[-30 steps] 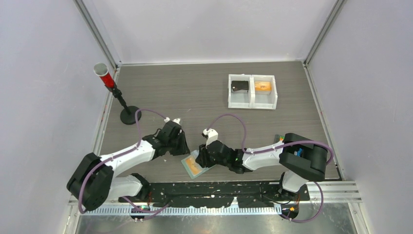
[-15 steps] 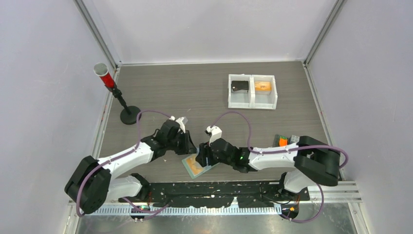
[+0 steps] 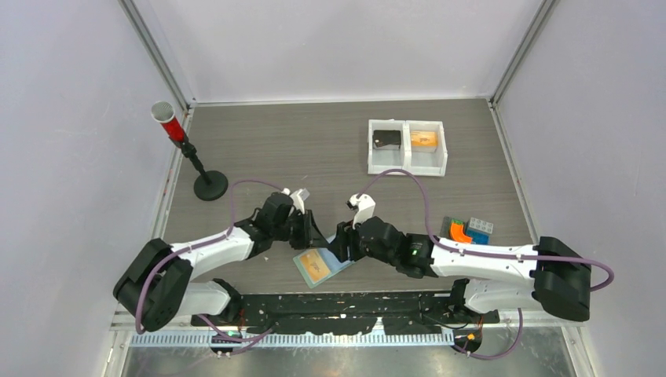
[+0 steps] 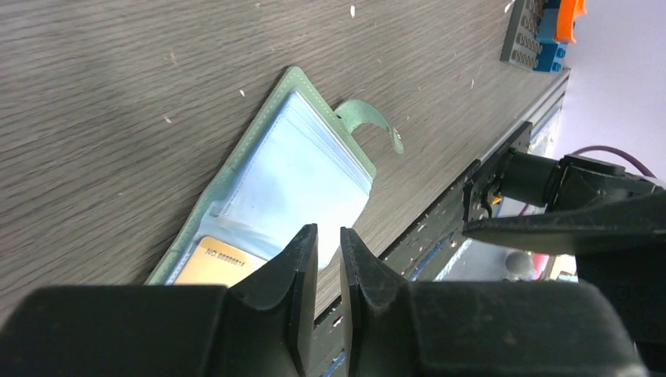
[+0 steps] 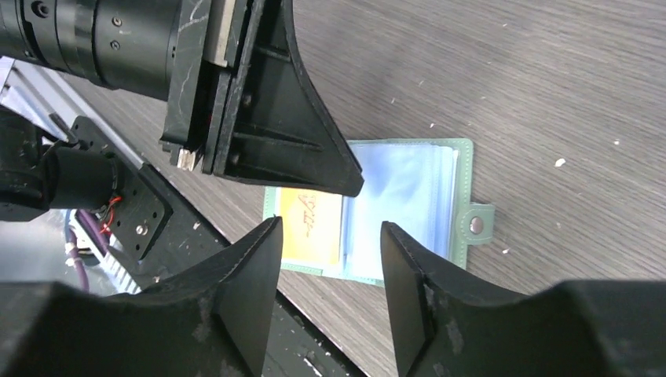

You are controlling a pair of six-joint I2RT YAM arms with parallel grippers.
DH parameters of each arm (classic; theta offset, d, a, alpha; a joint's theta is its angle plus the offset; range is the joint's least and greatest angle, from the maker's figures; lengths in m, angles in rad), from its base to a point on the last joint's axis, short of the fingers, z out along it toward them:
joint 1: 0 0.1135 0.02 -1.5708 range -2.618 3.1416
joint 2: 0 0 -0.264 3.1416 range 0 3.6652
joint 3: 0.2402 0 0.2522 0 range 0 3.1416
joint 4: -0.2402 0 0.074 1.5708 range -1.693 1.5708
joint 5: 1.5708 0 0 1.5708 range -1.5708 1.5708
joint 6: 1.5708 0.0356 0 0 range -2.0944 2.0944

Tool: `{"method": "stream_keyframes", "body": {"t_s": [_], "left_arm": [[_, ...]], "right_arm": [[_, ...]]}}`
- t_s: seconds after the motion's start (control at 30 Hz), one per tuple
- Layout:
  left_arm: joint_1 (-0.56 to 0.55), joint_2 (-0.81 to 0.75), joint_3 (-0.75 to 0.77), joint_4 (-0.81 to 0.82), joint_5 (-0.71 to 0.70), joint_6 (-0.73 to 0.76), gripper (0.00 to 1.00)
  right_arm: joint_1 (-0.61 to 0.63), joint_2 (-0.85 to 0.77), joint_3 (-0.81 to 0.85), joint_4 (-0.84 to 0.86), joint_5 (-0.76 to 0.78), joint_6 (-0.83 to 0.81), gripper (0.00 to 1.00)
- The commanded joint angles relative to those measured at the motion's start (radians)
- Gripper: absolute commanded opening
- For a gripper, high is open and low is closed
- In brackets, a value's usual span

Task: Take the credit cards out of the card holder
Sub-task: Remove the credit card from the card holder.

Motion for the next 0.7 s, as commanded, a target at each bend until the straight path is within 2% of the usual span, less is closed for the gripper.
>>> {"method": "stream_keyframes", "body": {"t_s": [0.0, 0.13, 0.27, 0.47, 0.6, 0.67], "left_arm": [[0.006, -0.098, 0.022, -0.099, -0.097, 0.026, 0.19], [0.011, -0.257, 0.051, -0.325, -0.261, 0.068, 0.2], [0.015, -0.402, 0.029, -0.461, -0.361, 0.064, 0.22], [0.014, -0.578, -0.055, -0.543, -0.364, 0.017, 0.23], [0.014, -0.686, -0.128, -0.538, -0.326, -0.025, 0.23], [0.015, -0.728, -0.16, -0.531, -0.317, -0.041, 0.23]], "right_arm": [[-0.002, 0.0, 0.042, 0.021, -0.09, -0.037, 0.53], [-0.002, 0.047, 0.04, 0.075, -0.168, -0.045, 0.44], [-0.002, 0.095, 0.035, 0.107, -0.191, -0.048, 0.42], [-0.013, 0.118, 0.018, 0.15, -0.209, -0.042, 0.42], [-0.027, 0.137, 0.018, 0.17, -0.22, -0.047, 0.42], [-0.041, 0.156, 0.021, 0.182, -0.279, -0.044, 0.42]]}}
